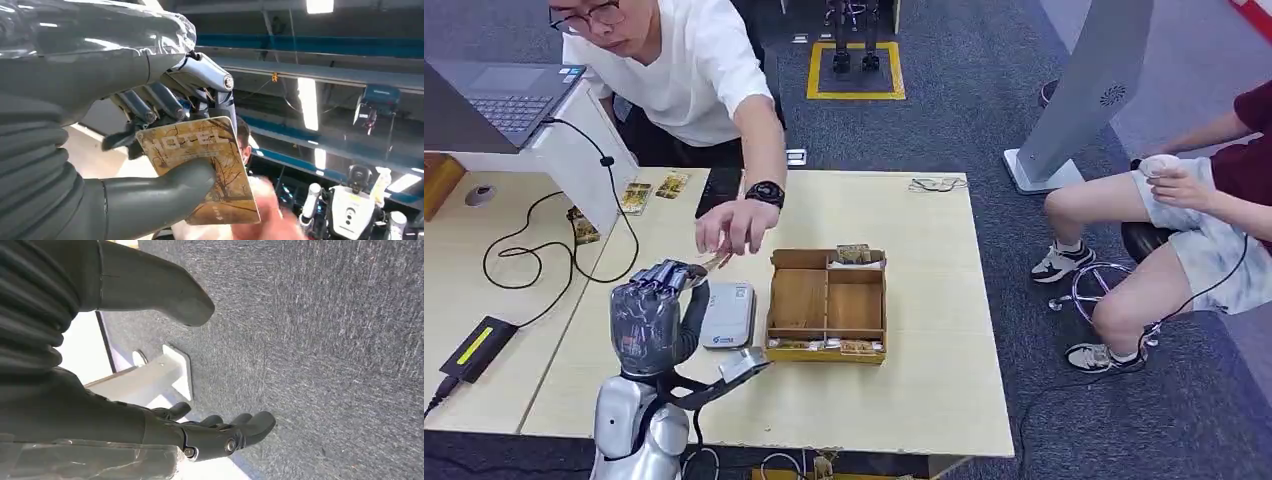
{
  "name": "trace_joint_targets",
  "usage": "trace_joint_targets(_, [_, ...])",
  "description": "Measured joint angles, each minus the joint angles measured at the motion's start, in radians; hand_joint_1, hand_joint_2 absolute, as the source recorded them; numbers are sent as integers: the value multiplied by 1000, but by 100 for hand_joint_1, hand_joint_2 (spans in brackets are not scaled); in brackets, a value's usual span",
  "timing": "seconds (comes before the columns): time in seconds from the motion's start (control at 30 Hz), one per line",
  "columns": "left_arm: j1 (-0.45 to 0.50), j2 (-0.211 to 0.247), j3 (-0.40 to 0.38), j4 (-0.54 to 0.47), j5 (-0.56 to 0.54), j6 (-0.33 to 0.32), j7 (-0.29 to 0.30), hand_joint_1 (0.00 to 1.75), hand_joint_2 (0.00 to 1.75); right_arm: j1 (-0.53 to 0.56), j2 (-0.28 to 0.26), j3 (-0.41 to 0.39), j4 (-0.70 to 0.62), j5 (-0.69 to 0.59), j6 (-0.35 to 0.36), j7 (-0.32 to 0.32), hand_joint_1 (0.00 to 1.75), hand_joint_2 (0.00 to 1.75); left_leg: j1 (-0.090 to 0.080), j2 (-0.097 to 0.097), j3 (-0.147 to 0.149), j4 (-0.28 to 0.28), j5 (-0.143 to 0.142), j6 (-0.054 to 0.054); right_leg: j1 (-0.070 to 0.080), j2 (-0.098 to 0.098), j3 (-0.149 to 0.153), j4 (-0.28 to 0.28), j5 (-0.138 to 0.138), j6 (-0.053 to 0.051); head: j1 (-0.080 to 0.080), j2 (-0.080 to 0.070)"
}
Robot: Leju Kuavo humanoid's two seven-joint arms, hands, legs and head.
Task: Pass the card to the sensor for recognition and then transmit it.
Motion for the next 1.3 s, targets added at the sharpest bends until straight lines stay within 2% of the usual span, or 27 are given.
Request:
trace_joint_targets(0.37, [0, 0, 0, 5, -7, 0, 6, 175, 175, 0, -2, 3, 1, 0, -3, 3, 0, 175, 0, 0, 0, 0, 0, 0, 0, 0, 0, 0, 0, 0, 0, 0])
trace_joint_targets(0.5, [-4, 2, 0, 27, -53, 0, 63, 175, 175, 0, -2, 5, 1, 0, -3, 2, 0, 175, 0, 0, 0, 0, 0, 0, 0, 0, 0, 0, 0, 0, 0, 0])
trace_joint_targets(0.57, [-7, 5, 0, 41, -72, 0, 107, 175, 175, 0, -4, 9, 1, 0, -3, 3, 0, 175, 0, 0, 0, 0, 0, 0, 0, 0, 0, 0, 0, 0, 0, 0])
trace_joint_targets(0.7, [-38, 26, -10, 117, -131, 0, 299, 175, 175, -3, -10, 21, 2, 0, -1, 8, 0, 175, 0, 0, 0, 0, 0, 0, 0, 0, 0, 0, 0, 0, 0, 0])
trace_joint_targets(0.73, [-50, 41, -18, 140, -143, 0, 349, 175, 175, -3, -13, 23, 2, 0, 0, 10, 0, 175, 0, 0, 0, 0, 0, 0, 0, 0, 0, 0, 0, 0, 0, 0])
trace_joint_targets(0.8, [-72, 75, -38, 184, -148, 0, 414, 175, 175, -4, -17, 29, 3, 0, 0, 15, 0, 175, 0, -1, 0, 0, 0, 0, 0, 0, 0, 0, 0, 0, 0, 0])
trace_joint_targets(1.0, [-112, 144, -81, 264, -146, 1, 486, 175, 175, -4, -25, 40, 4, 0, 3, 21, 0, 175, 0, -1, 0, 0, 0, 0, 0, 0, 0, 0, 0, 0, 0, 0])
trace_joint_targets(1.3, [-149, 191, -115, 370, -159, 1, 586, 175, 175, -6, -25, 46, 8, 0, 4, 27, 0, 175, 0, 0, 0, 0, 0, 0, 0, 0, 0, 0, 0, 0, 0, 0])
